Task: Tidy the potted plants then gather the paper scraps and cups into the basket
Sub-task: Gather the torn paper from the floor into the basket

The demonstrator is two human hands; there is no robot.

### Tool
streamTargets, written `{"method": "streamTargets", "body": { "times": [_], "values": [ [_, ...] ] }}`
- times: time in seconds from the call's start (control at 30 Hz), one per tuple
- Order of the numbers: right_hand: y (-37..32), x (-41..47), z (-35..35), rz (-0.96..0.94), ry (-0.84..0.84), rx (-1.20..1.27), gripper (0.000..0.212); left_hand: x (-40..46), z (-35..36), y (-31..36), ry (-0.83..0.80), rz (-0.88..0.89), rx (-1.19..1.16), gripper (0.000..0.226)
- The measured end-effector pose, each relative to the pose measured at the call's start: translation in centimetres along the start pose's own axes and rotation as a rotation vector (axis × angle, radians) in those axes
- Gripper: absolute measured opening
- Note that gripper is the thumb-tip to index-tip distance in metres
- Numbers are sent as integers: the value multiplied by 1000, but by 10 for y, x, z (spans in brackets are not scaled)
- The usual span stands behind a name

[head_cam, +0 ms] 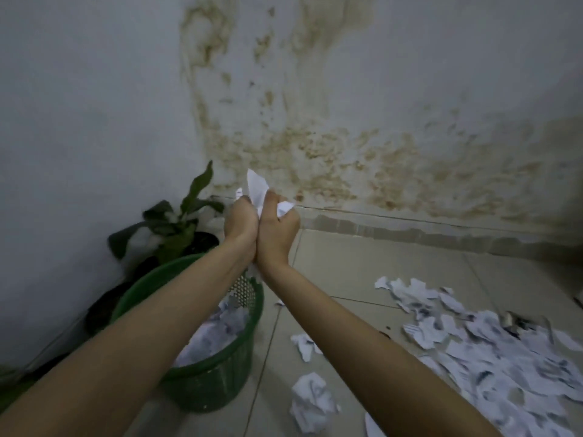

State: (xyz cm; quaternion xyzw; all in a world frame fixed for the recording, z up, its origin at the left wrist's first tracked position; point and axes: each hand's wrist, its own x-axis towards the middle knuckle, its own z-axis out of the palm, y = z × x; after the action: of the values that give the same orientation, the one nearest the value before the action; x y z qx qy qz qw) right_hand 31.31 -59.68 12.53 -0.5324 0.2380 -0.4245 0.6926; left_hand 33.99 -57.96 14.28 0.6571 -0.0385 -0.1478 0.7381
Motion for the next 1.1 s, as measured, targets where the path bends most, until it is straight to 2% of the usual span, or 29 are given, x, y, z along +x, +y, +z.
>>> {"method": "streamTargets", "body": {
  "times": [0.2,0.3,0.4,0.53,0.63,0.73,0.83,0.93,1.03,1.1],
  "values": [
    [58,-27,44,160,-156,-31,34,22,-67,-31,185,-12,91,28],
    [88,-30,42,193,-302,-187,35,35,-94,-59,254,-127,222,44],
    [107,-25,34,208,-467,-404,30,52,-111,-79,222,-160,478,56],
    [112,-11,21,305,-643,-661,37,72,-135,-97,-25,-176,867,64],
    [104,-1,17,216,-790,-925,32,72,-150,-107,-120,-232,1110,83],
    [97,-3,21,67,-1009,-1215,69,69,-160,-109,-244,-194,1283,88],
    [102,-13,24,-126,-1246,-1412,85,68,-173,-110,-418,-28,1596,86],
    [117,-20,21,-24,-1405,-1591,115,66,-176,-115,-670,17,1885,90],
    [127,-20,14,83,-1460,-1693,122,61,-171,-125,-882,-87,1962,96],
    [128,-16,14,110,-1437,-1734,124,59,-165,-132,-943,-155,2009,95]
  ]
}}
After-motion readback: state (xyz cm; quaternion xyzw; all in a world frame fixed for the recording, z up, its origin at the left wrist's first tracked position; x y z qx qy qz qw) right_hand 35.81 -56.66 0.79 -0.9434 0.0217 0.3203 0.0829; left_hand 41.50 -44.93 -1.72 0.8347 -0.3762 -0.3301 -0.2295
